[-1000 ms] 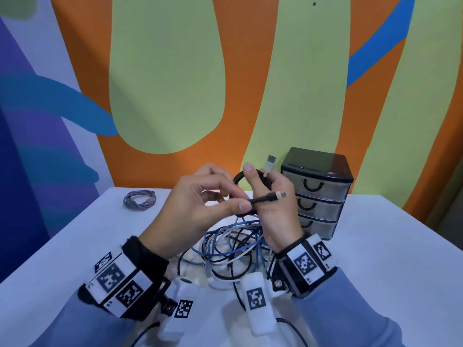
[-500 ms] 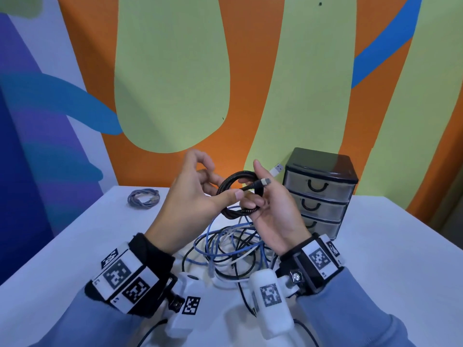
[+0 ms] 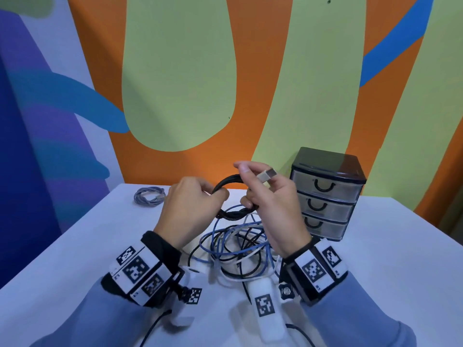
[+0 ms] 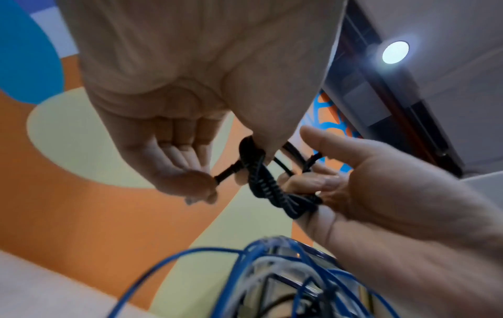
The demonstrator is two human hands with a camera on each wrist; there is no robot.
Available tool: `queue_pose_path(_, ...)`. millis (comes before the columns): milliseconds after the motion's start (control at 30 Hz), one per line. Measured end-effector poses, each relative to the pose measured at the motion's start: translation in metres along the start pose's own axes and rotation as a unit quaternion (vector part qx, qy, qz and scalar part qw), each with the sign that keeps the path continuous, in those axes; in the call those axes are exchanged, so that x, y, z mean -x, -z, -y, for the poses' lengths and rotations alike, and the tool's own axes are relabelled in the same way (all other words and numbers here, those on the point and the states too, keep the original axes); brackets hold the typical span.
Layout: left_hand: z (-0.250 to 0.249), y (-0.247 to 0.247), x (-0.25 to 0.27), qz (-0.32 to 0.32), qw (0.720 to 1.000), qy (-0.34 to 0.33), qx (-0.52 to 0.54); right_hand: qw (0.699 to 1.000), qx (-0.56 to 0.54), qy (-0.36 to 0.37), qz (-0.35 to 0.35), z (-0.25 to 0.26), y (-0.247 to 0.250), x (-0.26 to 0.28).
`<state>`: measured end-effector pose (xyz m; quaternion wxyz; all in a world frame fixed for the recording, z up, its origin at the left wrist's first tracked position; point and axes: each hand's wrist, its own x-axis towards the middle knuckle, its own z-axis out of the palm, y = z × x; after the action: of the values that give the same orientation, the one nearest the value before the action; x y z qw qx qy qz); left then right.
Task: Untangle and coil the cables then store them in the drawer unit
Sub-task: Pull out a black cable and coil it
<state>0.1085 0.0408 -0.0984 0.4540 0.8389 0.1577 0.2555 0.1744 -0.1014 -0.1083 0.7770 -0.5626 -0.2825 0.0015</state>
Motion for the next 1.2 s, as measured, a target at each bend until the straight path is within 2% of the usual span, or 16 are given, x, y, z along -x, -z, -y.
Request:
queue_pose_path(67, -0.003, 0.000, 0.002, 0.048, 0.992, 0.014, 0.119, 0.998, -0.027, -0.054, -0.011, -0.004, 0.002, -0.003)
queue_pose_path(200, -0.007, 0.008, 0.001, 0.120, 0.938, -0.016, 0.324, 0.987, -0.100, -0.125, 0.002, -0.004, 0.007, -0.007)
queue_pose_path(267, -0.008, 0.008, 0.002, 0.135, 0.912, 0.002, 0.387, 0.987, -0.098, -0.122, 0.025, -0.001, 0.010, -0.007)
queue_pose_path(367, -0.005, 0.006, -0.003, 0.123, 0.880, 0.058, 0.456, 0.986, -0.104, -0.108, 0.077, 0.004, 0.011, -0.006)
queue_pose_path(433, -0.003, 0.005, -0.005, 0.119, 0.846, 0.097, 0.511, 0.983, -0.114, -0.105, 0.097, 0.007, 0.011, -0.005)
queue_pose_path(533, -0.004, 0.008, -0.008, 0.124, 0.794, 0.135, 0.579, 0.987, -0.107, -0.081, 0.086, 0.007, 0.011, -0.006)
queue_pose_path(600, -0.004, 0.010, -0.007, 0.141, 0.771, 0.157, 0.601, 0.994, -0.073, -0.056, 0.063, 0.004, 0.011, -0.007)
queue_pose_path(633, -0.004, 0.011, -0.006, 0.143, 0.772, 0.166, 0.596, 0.996, -0.050, -0.047, 0.059, 0.002, 0.010, -0.007)
queue_pose_path(667, -0.003, 0.011, -0.007, 0.138, 0.788, 0.171, 0.576, 0.997, -0.019, -0.041, 0.065, 0.000, 0.010, -0.008)
queue_pose_path(733, 0.001, 0.007, -0.007, 0.094, 0.846, 0.154, 0.502, 0.994, 0.033, -0.038, 0.095, -0.001, 0.006, -0.006)
queue_pose_path(800, 0.005, 0.005, -0.011, 0.005, 0.887, 0.113, 0.447, 0.991, 0.048, -0.055, 0.114, -0.004, 0.003, -0.004)
queue_pose_path(867, 0.010, 0.007, -0.015, -0.072, 0.895, 0.069, 0.435, 0.989, 0.029, -0.077, 0.121, -0.004, 0.000, -0.002)
queue_pose_path(933, 0.011, 0.008, -0.016, -0.094, 0.898, 0.026, 0.429, 0.990, 0.025, -0.080, 0.110, -0.004, -0.001, -0.002)
queue_pose_path(1033, 0.006, 0.003, -0.012, -0.033, 0.921, -0.008, 0.389, 0.995, 0.068, -0.048, 0.059, -0.008, 0.002, -0.004)
queue_pose_path(1133, -0.002, 0.005, -0.006, 0.053, 0.942, 0.009, 0.332, 0.995, 0.089, -0.020, 0.036, -0.012, 0.004, -0.006)
queue_pose_path(1200, -0.001, 0.007, -0.005, 0.081, 0.961, -0.003, 0.264, 0.995, 0.097, -0.012, 0.035, -0.013, 0.002, -0.004)
